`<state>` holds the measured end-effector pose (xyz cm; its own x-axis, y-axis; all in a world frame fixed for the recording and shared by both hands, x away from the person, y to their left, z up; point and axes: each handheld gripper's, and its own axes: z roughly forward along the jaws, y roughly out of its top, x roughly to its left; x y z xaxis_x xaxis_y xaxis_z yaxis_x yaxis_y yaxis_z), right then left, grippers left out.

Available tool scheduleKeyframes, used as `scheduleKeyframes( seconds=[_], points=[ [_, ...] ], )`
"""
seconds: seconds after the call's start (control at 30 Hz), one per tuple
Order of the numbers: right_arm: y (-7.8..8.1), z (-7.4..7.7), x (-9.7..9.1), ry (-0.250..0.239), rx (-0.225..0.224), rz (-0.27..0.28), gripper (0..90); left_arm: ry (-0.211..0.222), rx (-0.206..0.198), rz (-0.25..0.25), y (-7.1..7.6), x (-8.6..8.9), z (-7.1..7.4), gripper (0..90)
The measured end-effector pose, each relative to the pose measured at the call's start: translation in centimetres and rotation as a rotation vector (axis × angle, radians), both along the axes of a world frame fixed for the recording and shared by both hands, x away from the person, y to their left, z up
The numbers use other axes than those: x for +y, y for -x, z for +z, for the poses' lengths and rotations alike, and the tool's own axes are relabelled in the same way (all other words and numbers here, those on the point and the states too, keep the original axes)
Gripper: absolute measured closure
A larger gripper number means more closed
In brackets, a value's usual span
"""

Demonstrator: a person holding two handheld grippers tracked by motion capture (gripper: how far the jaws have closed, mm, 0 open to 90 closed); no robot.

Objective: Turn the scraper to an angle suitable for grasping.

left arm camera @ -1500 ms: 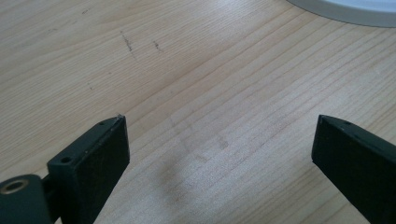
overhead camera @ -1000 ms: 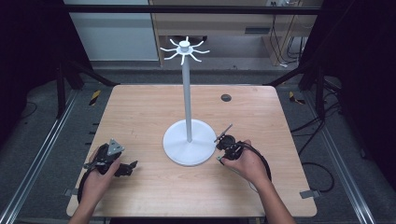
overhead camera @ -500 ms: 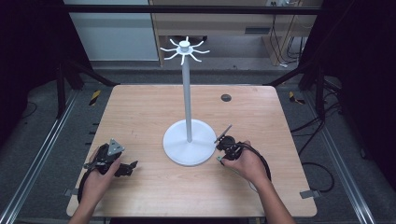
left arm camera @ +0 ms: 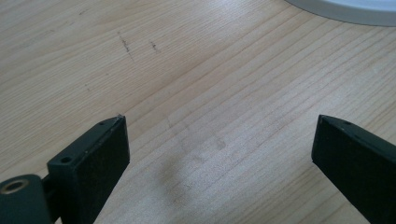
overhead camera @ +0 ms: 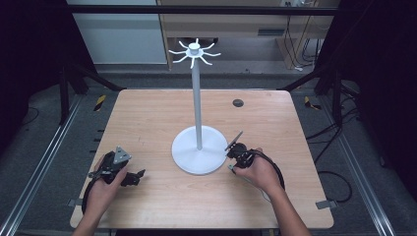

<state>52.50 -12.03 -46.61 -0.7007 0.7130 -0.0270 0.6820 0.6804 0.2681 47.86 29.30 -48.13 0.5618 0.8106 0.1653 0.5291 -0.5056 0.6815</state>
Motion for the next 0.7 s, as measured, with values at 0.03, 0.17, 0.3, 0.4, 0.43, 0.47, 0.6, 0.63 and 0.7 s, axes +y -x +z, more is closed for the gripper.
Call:
scheduleKeyframes(
  seconds=[0.03,0.17,0.3,0.4,0.43,0.47,0.6,0.63,0.7],
  points=[
    [-0.03,0.0,0.02,0.002,-0.001,0.004,72.9,0.0,0.0,0.0,0.0,-0.01,0.0,3.9],
    [-0.06,0.02,0.13,0.0,0.013,-0.004,73.0,-0.004,0.002,-0.002,0.01,-0.06,0.0,3.9],
    [-0.19,-0.04,0.04,-0.001,0.012,0.006,73.0,-0.008,0.001,-0.008,0.02,-0.18,-0.02,3.9],
    [-0.14,-0.05,0.14,-0.002,0.018,-0.004,73.3,-0.008,0.002,-0.009,0.03,-0.23,-0.04,3.9],
    [-0.14,-0.05,0.14,-0.002,0.018,-0.004,73.3,-0.008,0.002,-0.009,0.03,-0.23,-0.03,3.9],
    [-0.16,-0.09,0.11,-0.001,0.014,0.005,73.3,-0.008,0.001,-0.008,0.03,-0.21,-0.02,3.9],
    [-0.15,-0.18,0.1,0.009,0.0,0.028,74.2,-0.007,0.0,-0.007,0.02,-0.17,-0.03,3.9],
    [-0.11,-0.12,0.14,0.006,0.003,0.026,74.3,-0.008,0.001,-0.007,0.03,-0.16,-0.01,3.9],
    [-0.06,-0.09,0.01,-0.002,0.001,0.017,74.3,-0.007,0.001,-0.006,0.03,-0.15,-0.01,3.9]
  ],
)
